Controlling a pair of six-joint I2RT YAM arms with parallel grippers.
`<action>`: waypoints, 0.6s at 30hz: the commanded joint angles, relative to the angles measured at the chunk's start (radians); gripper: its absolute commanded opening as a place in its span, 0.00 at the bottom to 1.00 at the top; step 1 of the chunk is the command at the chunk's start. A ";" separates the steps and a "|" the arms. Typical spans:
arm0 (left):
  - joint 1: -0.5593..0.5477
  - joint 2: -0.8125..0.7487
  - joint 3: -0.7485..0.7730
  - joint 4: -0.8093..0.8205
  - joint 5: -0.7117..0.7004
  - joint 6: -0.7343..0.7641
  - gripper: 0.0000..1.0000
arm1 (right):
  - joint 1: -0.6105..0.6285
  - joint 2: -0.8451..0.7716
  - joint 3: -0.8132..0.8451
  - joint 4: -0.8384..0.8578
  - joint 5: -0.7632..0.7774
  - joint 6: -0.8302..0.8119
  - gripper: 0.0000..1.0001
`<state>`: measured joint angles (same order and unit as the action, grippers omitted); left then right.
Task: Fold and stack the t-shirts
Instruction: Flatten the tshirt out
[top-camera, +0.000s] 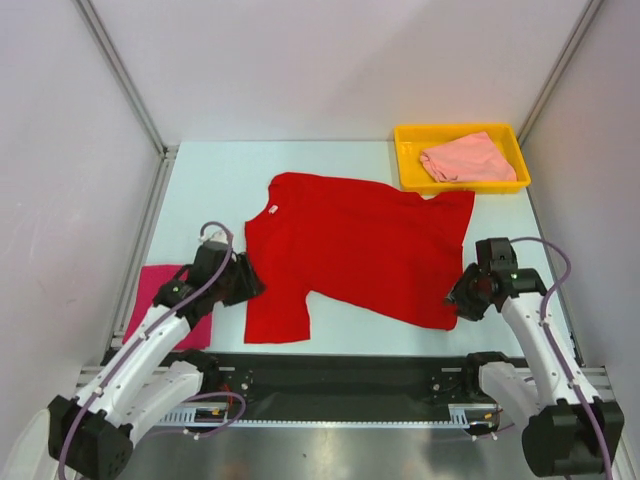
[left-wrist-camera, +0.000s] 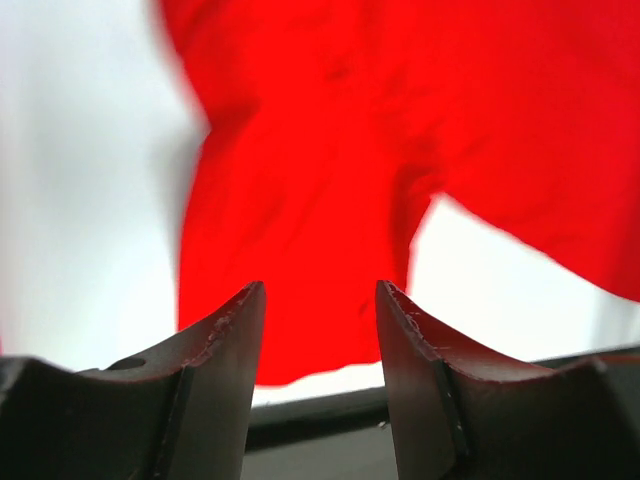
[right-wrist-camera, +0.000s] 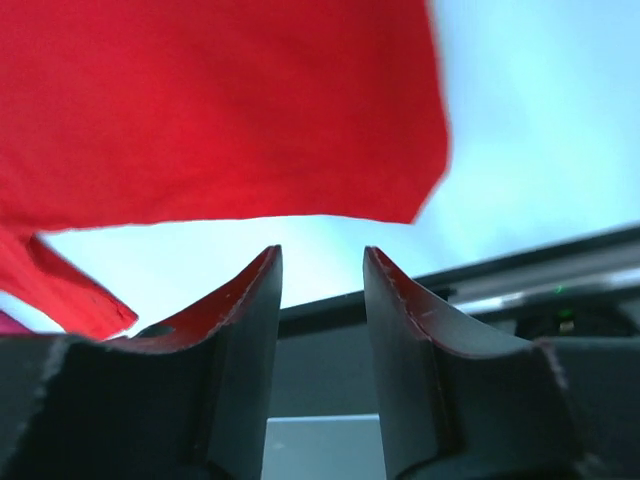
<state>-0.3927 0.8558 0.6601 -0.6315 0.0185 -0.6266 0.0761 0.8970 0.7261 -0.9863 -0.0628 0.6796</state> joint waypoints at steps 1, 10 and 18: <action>0.005 -0.067 -0.056 -0.109 -0.094 -0.205 0.56 | -0.068 0.041 -0.059 0.053 0.015 0.130 0.41; 0.005 -0.096 -0.059 -0.168 -0.094 -0.219 0.58 | -0.091 0.197 -0.093 0.165 0.061 0.038 0.39; 0.005 -0.095 0.013 -0.274 -0.181 -0.231 0.68 | 0.125 0.446 -0.030 0.414 0.001 0.095 0.41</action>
<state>-0.3916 0.7570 0.6136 -0.8696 -0.1165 -0.8383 0.1310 1.2720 0.6331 -0.7204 -0.0452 0.7277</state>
